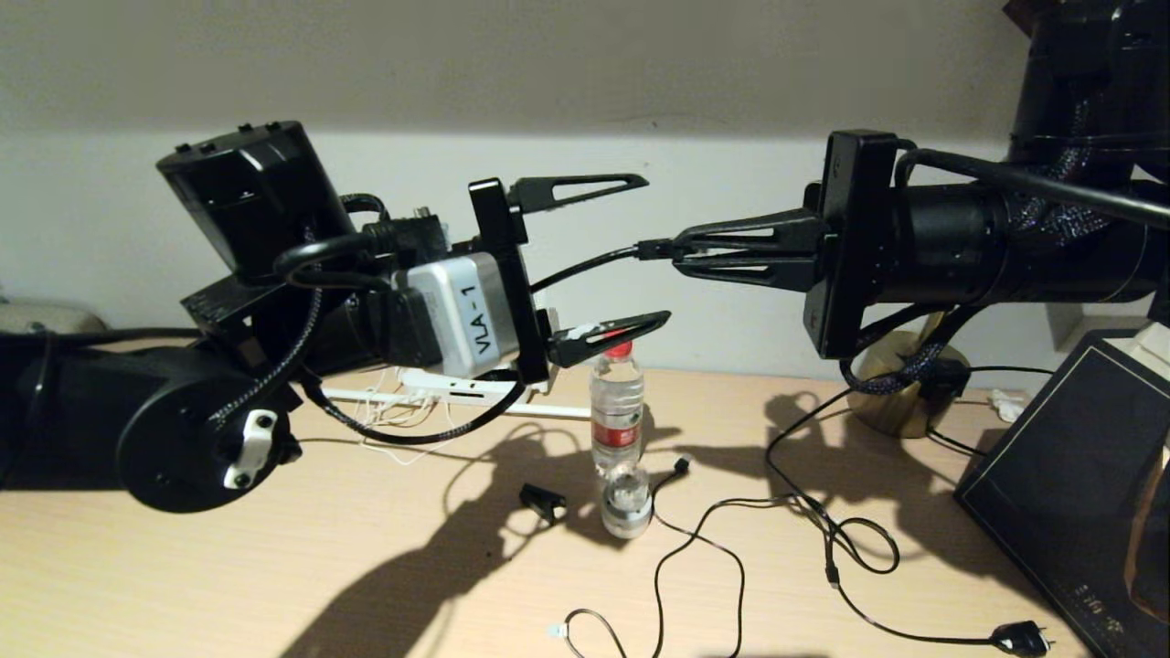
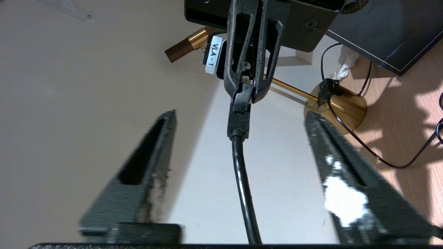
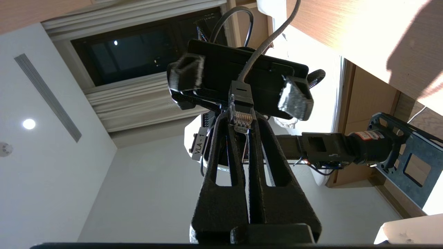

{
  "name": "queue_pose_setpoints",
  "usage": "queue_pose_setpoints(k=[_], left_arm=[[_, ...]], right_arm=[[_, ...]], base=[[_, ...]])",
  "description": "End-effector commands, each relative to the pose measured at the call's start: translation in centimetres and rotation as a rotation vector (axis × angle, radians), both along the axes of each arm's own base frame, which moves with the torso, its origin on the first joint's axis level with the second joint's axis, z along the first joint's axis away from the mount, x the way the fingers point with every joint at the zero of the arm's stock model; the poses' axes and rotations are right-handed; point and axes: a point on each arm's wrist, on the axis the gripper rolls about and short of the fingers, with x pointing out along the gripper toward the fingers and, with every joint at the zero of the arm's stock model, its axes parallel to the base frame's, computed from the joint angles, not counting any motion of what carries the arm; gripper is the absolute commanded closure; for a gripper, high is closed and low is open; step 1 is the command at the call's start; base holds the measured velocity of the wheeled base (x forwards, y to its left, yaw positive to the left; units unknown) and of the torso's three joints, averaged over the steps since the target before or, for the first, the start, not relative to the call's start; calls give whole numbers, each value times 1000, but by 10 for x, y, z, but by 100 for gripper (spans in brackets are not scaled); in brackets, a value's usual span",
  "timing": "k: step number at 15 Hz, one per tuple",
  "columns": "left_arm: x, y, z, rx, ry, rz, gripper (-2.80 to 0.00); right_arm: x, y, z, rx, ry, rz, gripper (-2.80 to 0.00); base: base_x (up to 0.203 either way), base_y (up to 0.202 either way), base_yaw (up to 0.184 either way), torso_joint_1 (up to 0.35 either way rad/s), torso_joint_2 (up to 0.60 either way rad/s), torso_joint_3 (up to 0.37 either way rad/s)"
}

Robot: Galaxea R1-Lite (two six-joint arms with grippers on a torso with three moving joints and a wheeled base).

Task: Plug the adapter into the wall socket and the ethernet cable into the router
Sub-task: Align cable and router interface

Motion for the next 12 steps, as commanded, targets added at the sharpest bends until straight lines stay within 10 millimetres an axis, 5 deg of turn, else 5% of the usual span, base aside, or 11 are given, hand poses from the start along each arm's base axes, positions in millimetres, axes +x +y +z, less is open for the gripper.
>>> queue_pose_setpoints(k=[1,5,6,12], left_arm=[[1,0,-1,1,-8,-3,-280],[0,0,-1,1,-8,-3,-280],[1,-1,-2,3,-5,-3,0],[2,-1,-3,2,1,-3,0]], right_arm=[[0,0,0,3,8,5,0],[-1,1,0,2,9,7,0],[-1,1,0,2,9,7,0],[-1,1,0,2,9,7,0]], base=[[0,0,0,0,0,0],[0,0,0,0,0,0],[0,0,0,0,0,0],[0,0,0,0,0,0]])
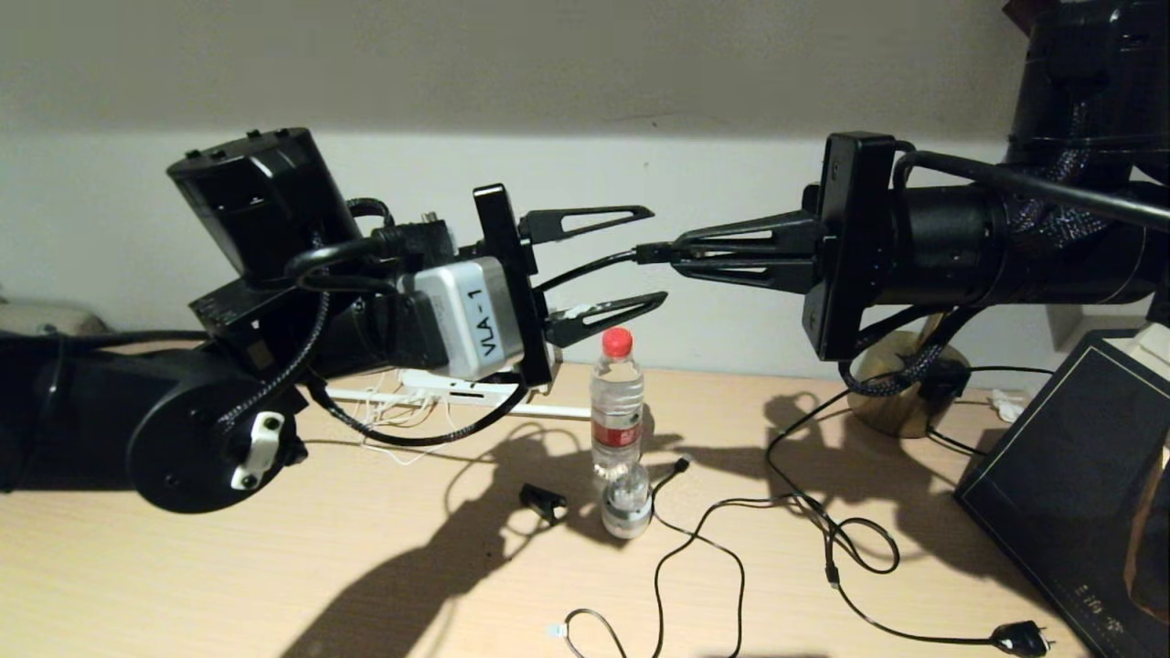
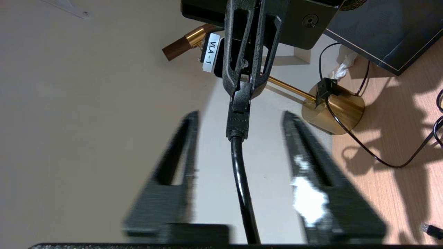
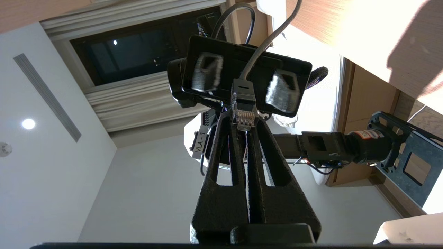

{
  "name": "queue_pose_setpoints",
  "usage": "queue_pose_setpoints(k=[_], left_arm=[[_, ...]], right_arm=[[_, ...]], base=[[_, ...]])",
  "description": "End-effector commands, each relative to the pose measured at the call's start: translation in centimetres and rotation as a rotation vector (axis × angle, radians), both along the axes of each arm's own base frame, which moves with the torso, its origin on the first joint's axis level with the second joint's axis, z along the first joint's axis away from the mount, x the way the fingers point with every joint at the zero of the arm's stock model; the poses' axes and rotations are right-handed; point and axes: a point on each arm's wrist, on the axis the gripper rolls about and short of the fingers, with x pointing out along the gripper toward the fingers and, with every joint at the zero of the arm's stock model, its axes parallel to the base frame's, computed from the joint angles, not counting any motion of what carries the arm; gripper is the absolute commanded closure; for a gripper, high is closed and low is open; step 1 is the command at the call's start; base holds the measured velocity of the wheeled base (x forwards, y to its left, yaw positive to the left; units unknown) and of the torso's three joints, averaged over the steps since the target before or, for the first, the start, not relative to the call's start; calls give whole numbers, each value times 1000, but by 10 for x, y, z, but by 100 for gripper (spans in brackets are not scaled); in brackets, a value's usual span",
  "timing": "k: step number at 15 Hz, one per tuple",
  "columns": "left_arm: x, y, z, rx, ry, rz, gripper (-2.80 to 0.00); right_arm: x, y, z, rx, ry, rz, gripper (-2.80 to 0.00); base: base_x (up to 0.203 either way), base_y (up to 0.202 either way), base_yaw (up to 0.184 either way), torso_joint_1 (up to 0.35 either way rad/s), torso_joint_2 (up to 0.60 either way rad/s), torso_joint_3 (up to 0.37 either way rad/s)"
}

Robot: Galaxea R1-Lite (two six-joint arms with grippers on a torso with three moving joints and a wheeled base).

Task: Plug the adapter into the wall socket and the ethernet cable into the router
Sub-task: Align cable and router interface

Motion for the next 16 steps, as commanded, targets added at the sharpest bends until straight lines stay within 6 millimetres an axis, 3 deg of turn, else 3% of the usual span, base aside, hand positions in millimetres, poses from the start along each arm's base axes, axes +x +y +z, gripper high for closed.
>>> queue_pose_setpoints(k=[1,10,11,14,16], left_arm=[[0,0,0,0,-8,-3,0],[-2,1,1,-2,-12,-3,0],[-2,1,1,-2,-12,-3,0],[-2,4,-2,5,2,4,0],[-1,19,-7,14,30,45,0]], right_arm=[[0,0,0,3,8,5,0],[0,1,-3,-10,-15,7,0],[-1,1,-5,-22,-47,14,-280],[-1,2,-6,-25,-55,12,-280],[1,-4,-3,-21,-60,-14,-280]], base=[[0,0,0,0,0,0],[0,0,0,0,0,0],[0,0,0,0,0,0],[0,0,0,0,0,0],[0,0,0,0,0,0]])
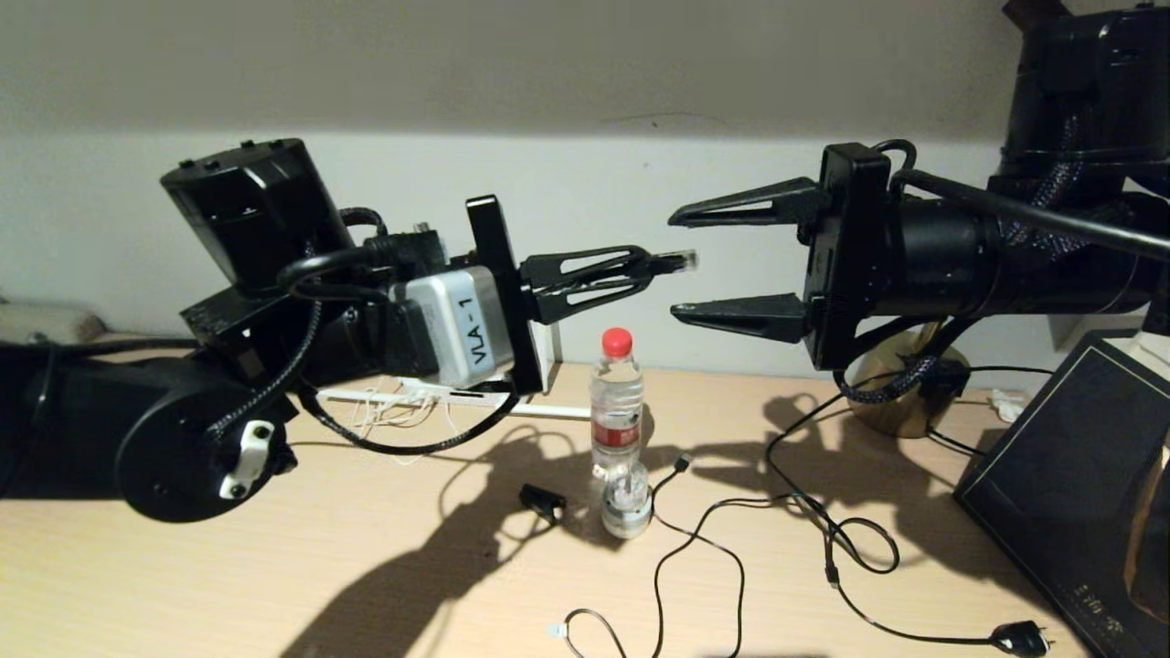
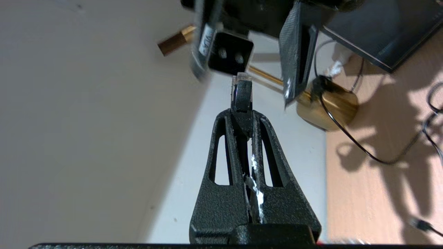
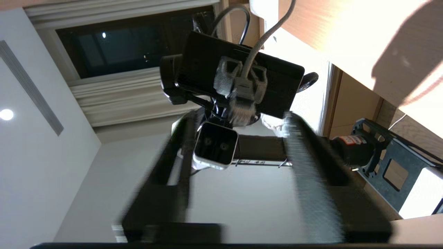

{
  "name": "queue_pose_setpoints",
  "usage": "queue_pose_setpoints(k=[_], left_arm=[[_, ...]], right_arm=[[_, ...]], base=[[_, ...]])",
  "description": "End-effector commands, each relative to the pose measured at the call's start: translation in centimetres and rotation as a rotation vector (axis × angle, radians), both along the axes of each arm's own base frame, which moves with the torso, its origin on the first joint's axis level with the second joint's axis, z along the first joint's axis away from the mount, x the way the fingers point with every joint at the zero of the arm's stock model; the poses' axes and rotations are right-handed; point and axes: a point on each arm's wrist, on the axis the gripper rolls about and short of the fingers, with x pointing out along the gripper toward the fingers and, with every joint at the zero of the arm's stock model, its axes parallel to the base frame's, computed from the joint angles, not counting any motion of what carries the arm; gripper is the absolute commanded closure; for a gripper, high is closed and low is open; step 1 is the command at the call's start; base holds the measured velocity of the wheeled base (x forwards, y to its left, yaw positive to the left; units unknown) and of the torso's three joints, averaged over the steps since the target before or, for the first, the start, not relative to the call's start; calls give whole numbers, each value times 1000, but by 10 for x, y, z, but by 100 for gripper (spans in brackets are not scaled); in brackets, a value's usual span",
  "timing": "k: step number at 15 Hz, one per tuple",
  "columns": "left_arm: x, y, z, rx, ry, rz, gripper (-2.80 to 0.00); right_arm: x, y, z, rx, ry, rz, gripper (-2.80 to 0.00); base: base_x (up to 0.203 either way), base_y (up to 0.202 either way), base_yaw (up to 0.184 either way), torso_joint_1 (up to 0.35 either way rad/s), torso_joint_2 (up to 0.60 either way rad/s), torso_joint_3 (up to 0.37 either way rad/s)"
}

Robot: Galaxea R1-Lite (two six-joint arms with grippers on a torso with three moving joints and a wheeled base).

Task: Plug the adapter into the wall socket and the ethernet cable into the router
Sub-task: Align cable and router interface

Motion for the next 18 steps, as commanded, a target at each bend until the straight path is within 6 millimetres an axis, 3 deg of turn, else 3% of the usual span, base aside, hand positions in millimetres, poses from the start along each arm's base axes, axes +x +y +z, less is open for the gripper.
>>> queue_pose_setpoints(k=[1,4,6,9,10,12,15,18], left_arm=[[-2,21,0,0,17,50,0],[2,63,1,-69,216,165,0],[1,84,10,-189,397,270,0],[-13,97,17,-395,777,377,0],[-24,101,23,-461,899,402,0],[-46,108,28,-535,1138,442,0],[-62,113,32,-635,1297,463,0],[-85,118,22,-694,1391,447,0]], right_arm=[[1,-16,9,17,-17,-46,-280],[-17,-62,36,48,-141,-182,-280],[-42,-85,46,3,-345,-267,-280],[-70,-102,30,-298,-721,-482,-280],[-76,-106,17,-469,-820,-566,0],[-102,-118,-6,-695,-905,-675,0],[-147,-132,-22,-746,-956,-736,0],[-206,-149,-39,-760,-958,-795,0]], base=[[0,0,0,0,0,0],[0,0,0,0,0,0],[0,0,0,0,0,0],[0,0,0,0,0,0],[0,0,0,0,0,0],[0,0,0,0,0,0],[0,0,0,0,0,0],[0,0,0,0,0,0]])
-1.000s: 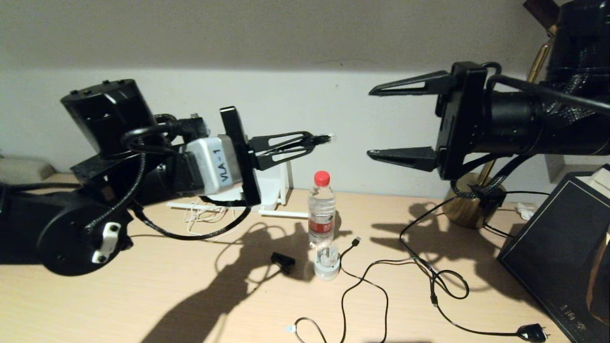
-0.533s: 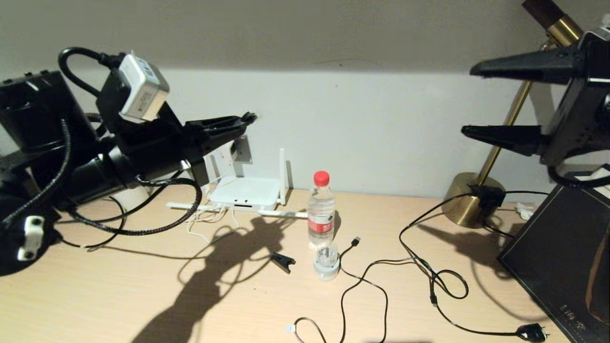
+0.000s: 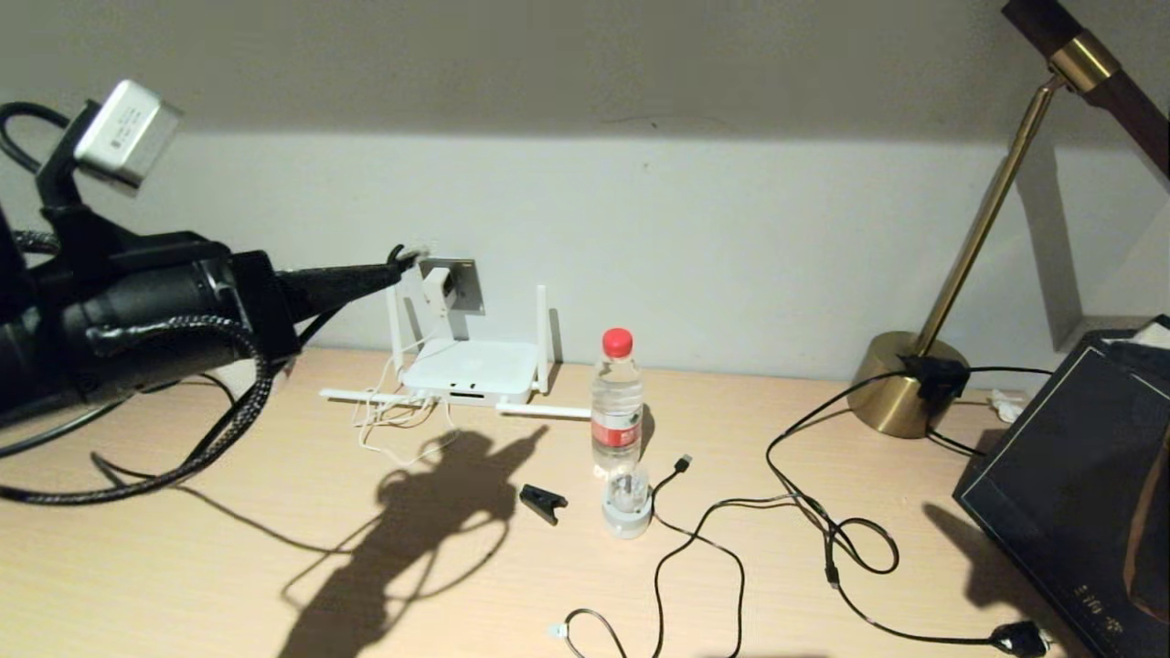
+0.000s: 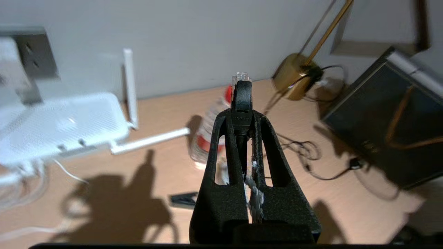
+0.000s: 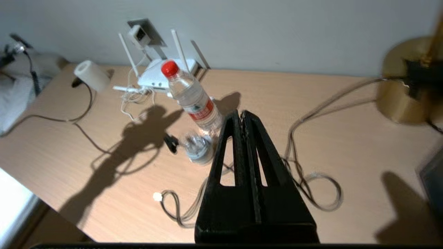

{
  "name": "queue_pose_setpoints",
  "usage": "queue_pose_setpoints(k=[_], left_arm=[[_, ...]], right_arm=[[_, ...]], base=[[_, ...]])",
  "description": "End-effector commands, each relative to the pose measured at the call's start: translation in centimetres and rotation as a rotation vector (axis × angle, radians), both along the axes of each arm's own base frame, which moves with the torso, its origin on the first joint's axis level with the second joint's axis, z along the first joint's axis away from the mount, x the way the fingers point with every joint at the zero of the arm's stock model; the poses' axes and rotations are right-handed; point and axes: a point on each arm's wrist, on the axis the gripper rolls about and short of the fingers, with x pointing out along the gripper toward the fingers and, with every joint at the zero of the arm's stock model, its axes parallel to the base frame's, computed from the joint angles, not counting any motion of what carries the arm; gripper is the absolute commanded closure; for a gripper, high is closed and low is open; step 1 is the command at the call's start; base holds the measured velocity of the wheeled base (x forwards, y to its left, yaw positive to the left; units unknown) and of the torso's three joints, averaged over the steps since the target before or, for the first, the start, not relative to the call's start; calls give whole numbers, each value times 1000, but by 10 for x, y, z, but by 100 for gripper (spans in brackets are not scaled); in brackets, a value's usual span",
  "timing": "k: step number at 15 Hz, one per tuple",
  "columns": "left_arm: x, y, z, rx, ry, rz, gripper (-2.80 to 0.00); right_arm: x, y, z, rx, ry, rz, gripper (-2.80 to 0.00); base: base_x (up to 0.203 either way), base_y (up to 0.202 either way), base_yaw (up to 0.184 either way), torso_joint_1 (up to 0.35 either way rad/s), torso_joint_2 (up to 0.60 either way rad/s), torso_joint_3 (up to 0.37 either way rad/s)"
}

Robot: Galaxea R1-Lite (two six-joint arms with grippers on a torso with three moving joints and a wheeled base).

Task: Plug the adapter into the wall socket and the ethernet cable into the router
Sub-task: Align cable and router interface

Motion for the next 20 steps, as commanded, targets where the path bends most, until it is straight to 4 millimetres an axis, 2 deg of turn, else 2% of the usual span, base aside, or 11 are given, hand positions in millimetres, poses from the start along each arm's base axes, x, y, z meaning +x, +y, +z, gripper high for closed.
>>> queue_pose_setpoints(k=[1,2,4,7,9,10,12,13,15,17,20], left_arm=[[-27,5,-4,-34,6,-13,0],[-30,2,-5,-41,11,-32,0],[-31,-3,-5,-97,58,-50,0],[-23,-5,-17,-151,153,-10,0],[-20,-7,-25,-142,128,26,0],[-19,-6,-30,-122,118,65,0],[-11,-7,-46,-70,152,143,0],[-6,-8,-57,-35,176,154,0],[5,-13,-81,43,238,181,0],[12,-9,-97,62,263,232,0],[13,-7,-114,145,271,300,0]], right_arm=[[-60,-17,-15,19,-54,-57,0],[-71,-22,-29,8,-32,-137,0],[-79,-28,-55,-26,15,-315,0],[-80,-30,-69,-55,53,-483,0],[-88,-31,-78,-109,31,-554,0],[-98,-31,-89,-171,-5,-537,0],[-110,-29,-137,-344,-22,-451,0],[-113,-29,-161,-392,-30,-413,0],[-117,-27,-189,-403,-101,-347,0],[-114,-25,-199,-408,-123,-295,0],[-109,-26,-198,-448,-241,-327,0]], base=[[0,0,0,0,0,0],[0,0,0,0,0,0],[0,0,0,0,0,0],[0,0,0,0,0,0],[0,0,0,0,0,0],[0,0,0,0,0,0],[0,0,0,0,0,0],[0,0,0,0,0,0],[0,0,0,0,0,0],[0,0,0,0,0,0],[0,0,0,0,0,0]])
